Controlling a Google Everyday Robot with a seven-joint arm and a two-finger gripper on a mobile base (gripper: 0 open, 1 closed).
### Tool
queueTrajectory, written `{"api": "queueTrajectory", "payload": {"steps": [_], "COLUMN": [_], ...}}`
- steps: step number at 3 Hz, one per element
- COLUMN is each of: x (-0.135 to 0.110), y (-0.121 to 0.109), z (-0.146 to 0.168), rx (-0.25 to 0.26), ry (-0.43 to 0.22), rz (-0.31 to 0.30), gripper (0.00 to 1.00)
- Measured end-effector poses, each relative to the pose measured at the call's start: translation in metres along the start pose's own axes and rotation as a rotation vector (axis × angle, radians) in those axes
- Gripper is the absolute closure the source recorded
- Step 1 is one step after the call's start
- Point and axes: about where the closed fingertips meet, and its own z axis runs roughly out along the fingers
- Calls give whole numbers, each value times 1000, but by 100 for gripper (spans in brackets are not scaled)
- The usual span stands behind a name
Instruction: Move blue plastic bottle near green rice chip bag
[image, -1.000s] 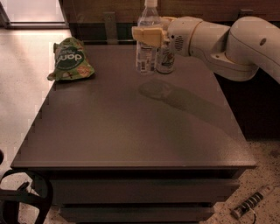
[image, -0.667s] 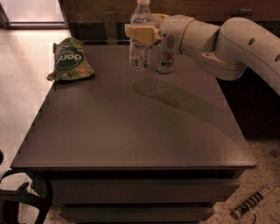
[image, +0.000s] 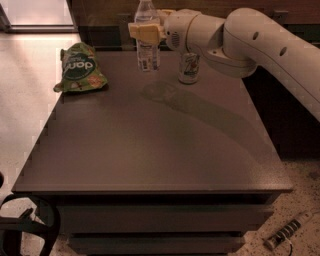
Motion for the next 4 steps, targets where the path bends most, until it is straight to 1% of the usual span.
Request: {"api": "queueTrajectory", "payload": {"steps": [1, 2, 3, 4], "x": [11, 33, 58, 72], "y": [3, 11, 7, 9], "z": [19, 51, 70, 87], "rx": [-9, -10, 22, 47], "ry": [30, 77, 90, 68], "rz": [6, 16, 38, 61], "gripper": [100, 100, 100, 100]}}
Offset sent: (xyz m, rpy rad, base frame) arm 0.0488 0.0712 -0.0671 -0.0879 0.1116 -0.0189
